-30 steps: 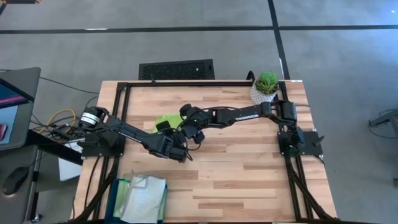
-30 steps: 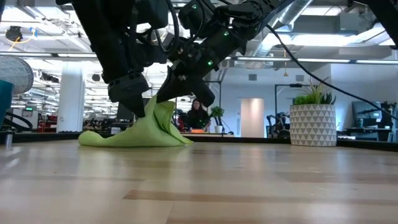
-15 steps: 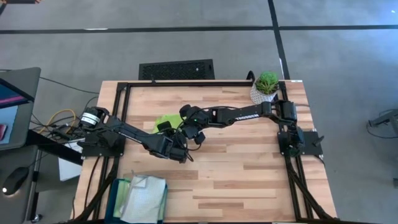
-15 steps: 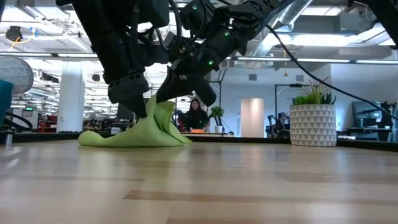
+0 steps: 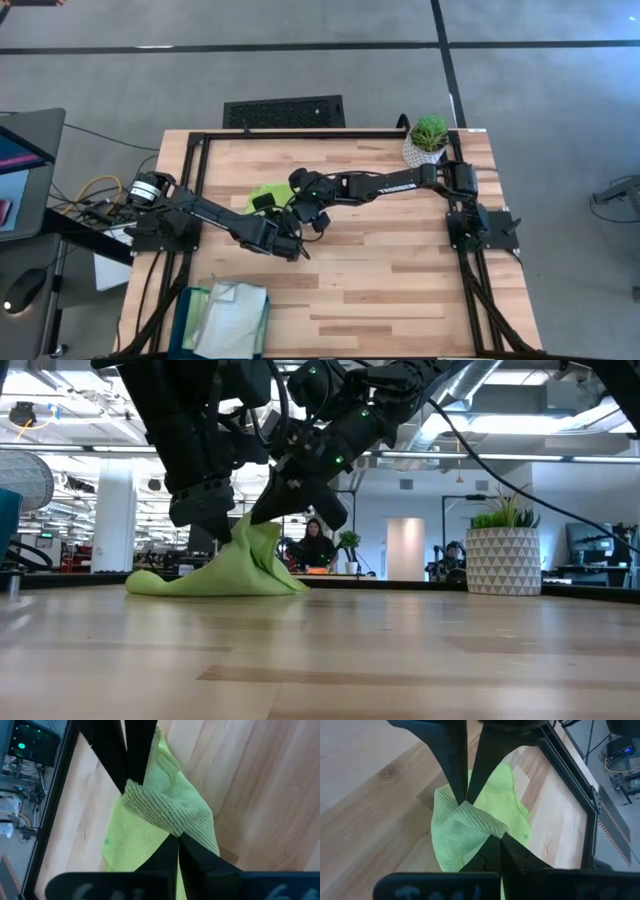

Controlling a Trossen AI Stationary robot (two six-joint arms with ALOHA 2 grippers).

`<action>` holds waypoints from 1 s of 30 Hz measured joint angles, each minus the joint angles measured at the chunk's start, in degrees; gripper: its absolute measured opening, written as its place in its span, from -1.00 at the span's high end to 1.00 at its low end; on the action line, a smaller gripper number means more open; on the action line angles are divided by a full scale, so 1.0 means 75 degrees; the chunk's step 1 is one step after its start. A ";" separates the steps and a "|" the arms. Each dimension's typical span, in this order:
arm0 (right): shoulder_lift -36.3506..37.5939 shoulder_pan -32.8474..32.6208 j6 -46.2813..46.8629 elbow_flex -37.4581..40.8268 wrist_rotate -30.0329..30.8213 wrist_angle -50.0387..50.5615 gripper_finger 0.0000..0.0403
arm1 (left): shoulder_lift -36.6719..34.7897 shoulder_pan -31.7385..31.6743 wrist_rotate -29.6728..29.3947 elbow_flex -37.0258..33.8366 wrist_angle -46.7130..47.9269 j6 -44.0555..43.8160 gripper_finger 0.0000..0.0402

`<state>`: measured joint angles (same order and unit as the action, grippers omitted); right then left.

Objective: Fold microfiber towels
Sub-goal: Fold the green microfiber cloth

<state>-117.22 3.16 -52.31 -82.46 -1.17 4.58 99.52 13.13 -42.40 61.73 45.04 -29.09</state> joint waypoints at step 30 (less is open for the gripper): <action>0.1008 -0.0067 0.1313 -0.0006 0.0545 0.2370 0.09 | -0.0002 -0.0101 0.0680 0.0004 0.0115 -0.1048 1.00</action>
<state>-109.66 2.66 -42.47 -82.50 2.92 22.35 99.50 12.37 -37.30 61.76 45.91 -36.95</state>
